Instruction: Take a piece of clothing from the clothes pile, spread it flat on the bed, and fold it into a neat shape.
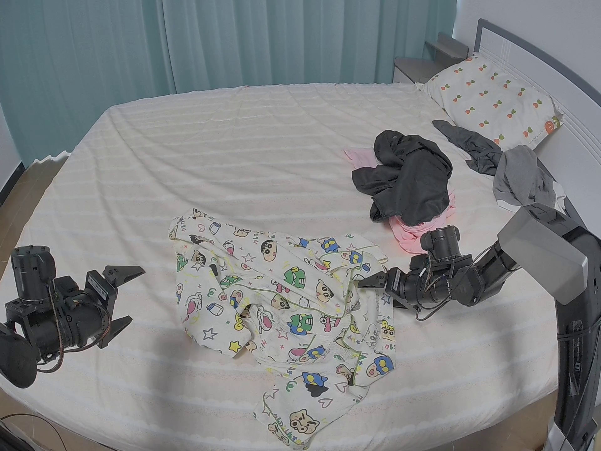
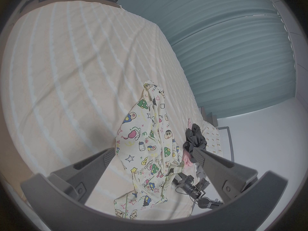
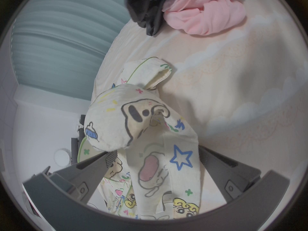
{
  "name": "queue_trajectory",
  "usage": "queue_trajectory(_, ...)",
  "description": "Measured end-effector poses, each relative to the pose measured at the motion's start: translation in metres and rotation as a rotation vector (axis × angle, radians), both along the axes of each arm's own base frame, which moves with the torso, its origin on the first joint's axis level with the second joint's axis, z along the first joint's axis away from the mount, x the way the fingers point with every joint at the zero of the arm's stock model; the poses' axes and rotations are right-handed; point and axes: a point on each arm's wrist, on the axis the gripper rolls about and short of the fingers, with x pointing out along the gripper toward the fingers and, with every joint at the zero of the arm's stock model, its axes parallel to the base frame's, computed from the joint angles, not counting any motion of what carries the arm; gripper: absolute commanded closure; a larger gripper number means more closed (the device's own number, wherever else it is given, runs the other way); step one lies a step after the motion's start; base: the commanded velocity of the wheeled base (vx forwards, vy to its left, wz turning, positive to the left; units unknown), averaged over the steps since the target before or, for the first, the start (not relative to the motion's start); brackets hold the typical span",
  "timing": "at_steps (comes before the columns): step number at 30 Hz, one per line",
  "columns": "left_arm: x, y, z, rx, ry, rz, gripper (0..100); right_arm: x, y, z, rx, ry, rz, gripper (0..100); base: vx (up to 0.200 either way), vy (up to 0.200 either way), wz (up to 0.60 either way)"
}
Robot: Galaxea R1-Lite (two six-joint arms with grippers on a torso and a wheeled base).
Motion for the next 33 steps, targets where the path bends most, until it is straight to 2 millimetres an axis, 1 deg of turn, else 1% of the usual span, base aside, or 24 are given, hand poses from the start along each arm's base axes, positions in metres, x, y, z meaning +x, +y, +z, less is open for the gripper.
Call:
queue_trajectory(6, -0.008, -0.001, 0.000, -0.002, -0.005, -0.005, 0, 0.002, -0.004, 0.006, 0.056, 0.026, -0.063, 0, 0.000, 0.000, 0.00)
queue_trajectory(14, -0.012, -0.001, -0.002, -0.001, 0.002, -0.006, 0, -0.007, -0.019, 0.009, 0.058, 0.059, -0.111, 0, 0.000, 0.000, 0.00)
queue_trajectory(20, -0.013, -0.001, -0.002, -0.001, 0.005, -0.006, 0, -0.009, -0.018, 0.007, 0.056, 0.072, -0.111, 0, 0.000, 0.000, 0.00)
queue_trajectory(21, -0.013, -0.001, -0.002, -0.001, 0.005, -0.006, 0, -0.009, -0.018, 0.006, 0.057, 0.073, -0.111, 100, 0.000, 0.000, 0.00)
queue_trajectory(28, -0.013, -0.001, -0.003, -0.001, 0.006, -0.006, 0, -0.009, -0.015, 0.005, 0.085, 0.103, -0.136, 100, 0.000, 0.000, 0.00)
queue_trajectory(33, -0.013, -0.001, -0.003, -0.001, 0.007, -0.005, 0, -0.010, -0.015, 0.008, 0.117, 0.131, -0.170, 100, 0.000, 0.000, 0.00)
